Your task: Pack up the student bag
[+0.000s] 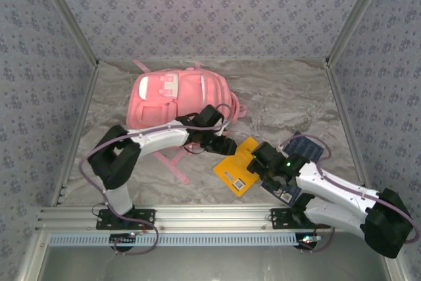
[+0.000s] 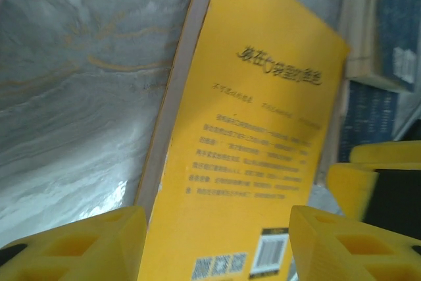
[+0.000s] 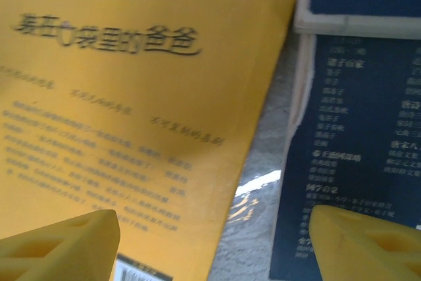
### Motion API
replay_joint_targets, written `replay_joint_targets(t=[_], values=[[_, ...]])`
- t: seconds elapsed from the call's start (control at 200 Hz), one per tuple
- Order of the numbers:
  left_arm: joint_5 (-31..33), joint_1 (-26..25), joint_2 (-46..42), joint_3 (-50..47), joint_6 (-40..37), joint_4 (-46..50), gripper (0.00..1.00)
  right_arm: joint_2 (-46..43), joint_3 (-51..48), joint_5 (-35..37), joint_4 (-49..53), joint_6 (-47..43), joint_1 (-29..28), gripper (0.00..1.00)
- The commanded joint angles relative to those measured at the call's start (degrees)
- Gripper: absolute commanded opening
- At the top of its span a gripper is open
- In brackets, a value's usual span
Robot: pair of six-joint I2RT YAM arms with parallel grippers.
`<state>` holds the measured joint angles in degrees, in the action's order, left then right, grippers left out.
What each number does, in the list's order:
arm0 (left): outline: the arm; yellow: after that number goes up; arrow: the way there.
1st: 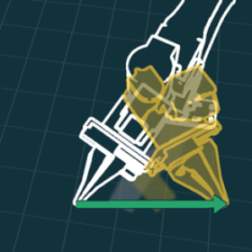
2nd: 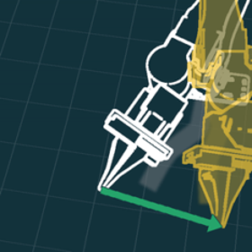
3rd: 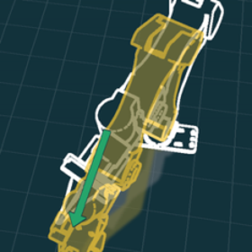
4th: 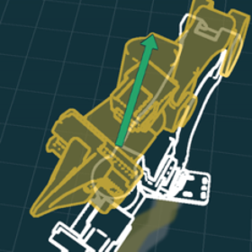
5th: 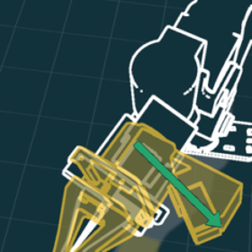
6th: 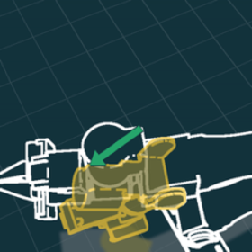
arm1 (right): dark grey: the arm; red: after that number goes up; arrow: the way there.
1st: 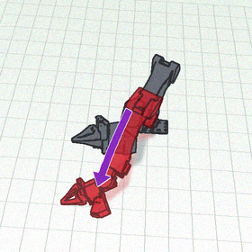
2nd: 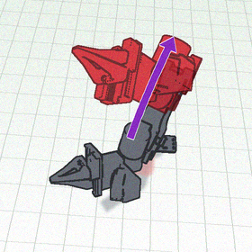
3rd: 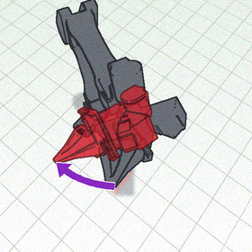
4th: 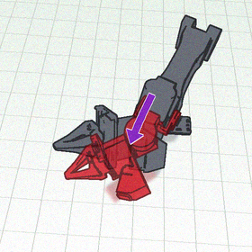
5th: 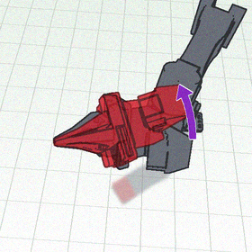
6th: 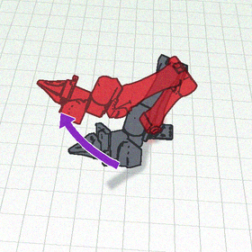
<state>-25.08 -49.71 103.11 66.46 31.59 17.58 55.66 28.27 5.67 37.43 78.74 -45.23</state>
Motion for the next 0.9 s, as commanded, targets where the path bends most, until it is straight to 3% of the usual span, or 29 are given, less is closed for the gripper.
replay_joint_targets(t=[0.0, 0.42, 0.699, 0.899], values=[[-0.2, -0.6, 2.7, 1.8, 0.1, -2.8, 0.6, -1.4, -3.1, 2.1, -4.6, 4.3, 0.5, 0.77], [-4.8, -1.5, 10.4, 5.3, 0.5, -4.4, 0.56, 1.8, -7.6, 0.8, -13.6, 5.7, 3.4, 0.73], [-11.3, -1.5, 8.8, 3.9, 5.2, -9.5, 0.43, 7.5, -8.3, -0.4, -17.6, 4.5, 4.6, 0.73], [-11.7, -1.6, 5.8, 3.7, 6.2, -9.8, 0.3, 10.1, -8.9, 0.1, -20.1, 4.5, 4.6, 0.73]])
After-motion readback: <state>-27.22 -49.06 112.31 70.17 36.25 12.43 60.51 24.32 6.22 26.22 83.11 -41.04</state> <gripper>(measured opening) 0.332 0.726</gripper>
